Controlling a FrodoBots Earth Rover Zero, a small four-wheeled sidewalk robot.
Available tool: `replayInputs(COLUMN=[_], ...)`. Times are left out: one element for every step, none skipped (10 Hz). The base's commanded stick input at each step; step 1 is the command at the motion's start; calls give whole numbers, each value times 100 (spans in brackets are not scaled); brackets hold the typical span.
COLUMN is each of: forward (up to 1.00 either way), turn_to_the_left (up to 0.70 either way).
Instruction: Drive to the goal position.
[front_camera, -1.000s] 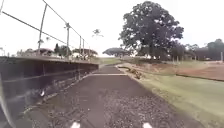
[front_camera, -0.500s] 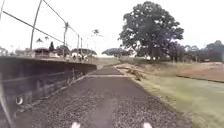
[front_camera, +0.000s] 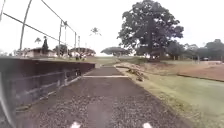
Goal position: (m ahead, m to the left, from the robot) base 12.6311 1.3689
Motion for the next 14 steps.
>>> replayInputs(forward=[85, 85, 85, 85, 85, 85, 85, 85, 85, 85, 85, 85, 85, 85], turn_to_the_left=[0, 0, 19, 27, 27, 27, 27, 17, 0, 0, 0, 6, 27, 27])
